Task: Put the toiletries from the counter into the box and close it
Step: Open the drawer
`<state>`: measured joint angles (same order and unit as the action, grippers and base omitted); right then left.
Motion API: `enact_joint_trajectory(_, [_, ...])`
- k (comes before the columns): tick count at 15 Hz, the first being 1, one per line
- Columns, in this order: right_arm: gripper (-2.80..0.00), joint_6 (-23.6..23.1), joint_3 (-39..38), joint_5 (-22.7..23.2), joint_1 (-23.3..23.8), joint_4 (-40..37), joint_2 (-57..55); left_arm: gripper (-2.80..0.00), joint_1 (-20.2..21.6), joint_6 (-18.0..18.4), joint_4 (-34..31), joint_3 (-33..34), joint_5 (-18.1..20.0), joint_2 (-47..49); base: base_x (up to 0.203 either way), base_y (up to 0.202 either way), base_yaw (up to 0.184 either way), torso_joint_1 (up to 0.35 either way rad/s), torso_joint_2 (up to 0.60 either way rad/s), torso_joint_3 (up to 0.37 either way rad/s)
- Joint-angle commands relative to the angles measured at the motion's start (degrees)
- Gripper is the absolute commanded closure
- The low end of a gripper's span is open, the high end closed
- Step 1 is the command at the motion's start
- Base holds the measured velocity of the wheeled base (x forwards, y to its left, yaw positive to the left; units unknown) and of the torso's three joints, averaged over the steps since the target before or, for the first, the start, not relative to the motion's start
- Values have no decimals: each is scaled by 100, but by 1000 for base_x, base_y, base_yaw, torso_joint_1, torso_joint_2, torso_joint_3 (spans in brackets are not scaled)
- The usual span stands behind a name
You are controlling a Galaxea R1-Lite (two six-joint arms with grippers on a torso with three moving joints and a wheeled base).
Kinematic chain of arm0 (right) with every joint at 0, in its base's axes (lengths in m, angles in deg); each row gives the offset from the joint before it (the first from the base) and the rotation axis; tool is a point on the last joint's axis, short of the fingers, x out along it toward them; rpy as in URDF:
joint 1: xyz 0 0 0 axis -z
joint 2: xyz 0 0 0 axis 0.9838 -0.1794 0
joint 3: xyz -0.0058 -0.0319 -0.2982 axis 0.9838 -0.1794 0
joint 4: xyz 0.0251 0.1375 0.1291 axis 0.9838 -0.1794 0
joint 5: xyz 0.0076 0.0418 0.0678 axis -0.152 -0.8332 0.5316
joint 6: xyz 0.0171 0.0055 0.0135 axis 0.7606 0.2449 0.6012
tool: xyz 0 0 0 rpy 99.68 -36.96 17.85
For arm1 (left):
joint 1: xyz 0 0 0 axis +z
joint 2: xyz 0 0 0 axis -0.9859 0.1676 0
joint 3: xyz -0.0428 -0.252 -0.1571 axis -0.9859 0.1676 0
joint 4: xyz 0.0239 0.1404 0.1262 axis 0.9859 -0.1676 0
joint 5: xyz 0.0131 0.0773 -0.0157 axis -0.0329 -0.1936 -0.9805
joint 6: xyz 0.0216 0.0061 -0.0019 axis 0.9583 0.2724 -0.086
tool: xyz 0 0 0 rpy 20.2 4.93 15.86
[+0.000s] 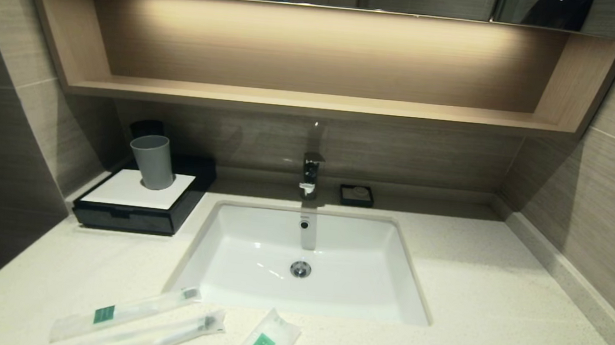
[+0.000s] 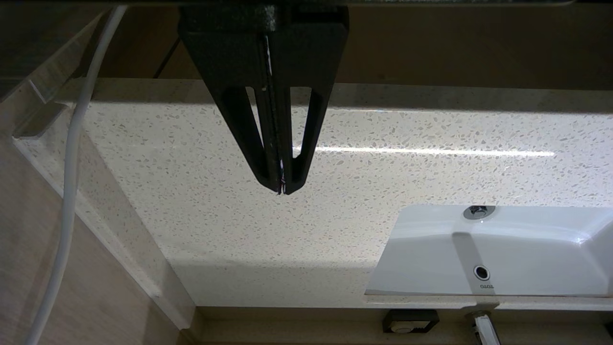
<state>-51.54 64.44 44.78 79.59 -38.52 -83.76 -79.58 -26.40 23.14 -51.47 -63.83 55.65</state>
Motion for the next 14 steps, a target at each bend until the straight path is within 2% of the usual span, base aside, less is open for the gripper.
enact_joint_trajectory(1, [0, -2, -9, 0, -1, 8, -5, 0, 22, 9, 43, -120, -135, 1129, 0, 0, 0, 0, 0, 0])
enact_joint_trajectory(8, [0, -2, -9, 0, -1, 5, 4, 0, 11, -88, 288, -219, -318, 2817, 0, 0, 0, 0, 0, 0])
enact_joint_trajectory(11, [0, -2, -9, 0, -1, 6, 0, 0, 11, -168, 595, -303, -358, 3663, 0, 0, 0, 0, 0, 0])
enact_joint_trajectory(14, [0, -2, -9, 0, -1, 8, -5, 0, 11, -183, 808, -541, -596, 4496, 0, 0, 0, 0, 0, 0])
